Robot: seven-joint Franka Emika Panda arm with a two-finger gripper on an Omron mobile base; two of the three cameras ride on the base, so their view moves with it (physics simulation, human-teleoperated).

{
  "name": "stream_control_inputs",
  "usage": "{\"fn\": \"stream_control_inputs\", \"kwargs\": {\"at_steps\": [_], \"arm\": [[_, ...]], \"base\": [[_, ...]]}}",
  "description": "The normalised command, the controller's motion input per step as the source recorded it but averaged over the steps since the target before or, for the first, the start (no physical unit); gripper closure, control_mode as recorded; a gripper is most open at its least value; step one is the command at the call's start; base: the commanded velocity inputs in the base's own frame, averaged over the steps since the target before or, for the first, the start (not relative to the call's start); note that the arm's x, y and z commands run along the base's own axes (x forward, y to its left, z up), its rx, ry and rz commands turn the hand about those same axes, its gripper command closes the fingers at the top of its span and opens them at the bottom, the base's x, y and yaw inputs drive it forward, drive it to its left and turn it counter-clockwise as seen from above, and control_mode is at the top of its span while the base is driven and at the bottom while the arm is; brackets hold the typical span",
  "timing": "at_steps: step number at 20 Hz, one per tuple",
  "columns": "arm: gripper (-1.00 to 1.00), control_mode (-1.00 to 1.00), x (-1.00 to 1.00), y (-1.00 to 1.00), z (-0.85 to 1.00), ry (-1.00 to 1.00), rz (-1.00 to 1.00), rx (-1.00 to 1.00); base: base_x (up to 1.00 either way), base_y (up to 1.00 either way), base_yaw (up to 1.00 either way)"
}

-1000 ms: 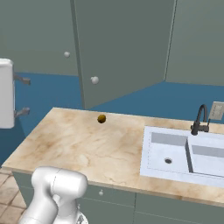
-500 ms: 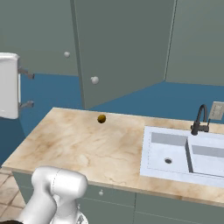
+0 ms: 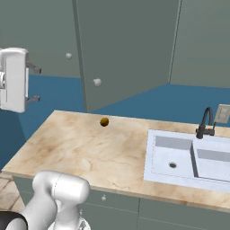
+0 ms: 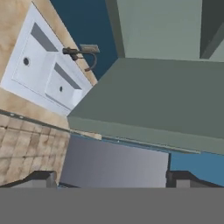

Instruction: Pick the soap dispenser and bar soap from the cabinet and place them on the counter.

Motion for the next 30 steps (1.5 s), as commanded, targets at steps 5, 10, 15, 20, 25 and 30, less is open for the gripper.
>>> {"fn": "stream_control_inputs", "kwargs": {"at_steps": [5, 10, 15, 20, 25, 30], "arm": [[-1.00, -1.00, 0.18, 0.00, 0.00, 0.00, 0.00, 0.00], [-1.00, -1.00, 0.08, 0.00, 0.00, 0.00, 0.04, 0.00], [-1.00, -1.00, 0.08, -0.04, 0.00, 0.00, 0.06, 0.00], [-1.00, -1.00, 0.04, -0.07, 0.00, 0.00, 0.06, 0.00], [-1.00, -1.00, 0.09, -0.05, 0.00, 0.00, 0.02, 0.00], [-1.00, -1.00, 0.20, -0.04, 0.00, 0.04, 0.00, -0.02]], "base": [[0.00, 0.00, 0.00], [0.00, 0.00, 0.00], [0.00, 0.00, 0.00], [0.00, 0.00, 0.00], [0.00, 0.00, 0.00], [0.00, 0.00, 0.00]]}}
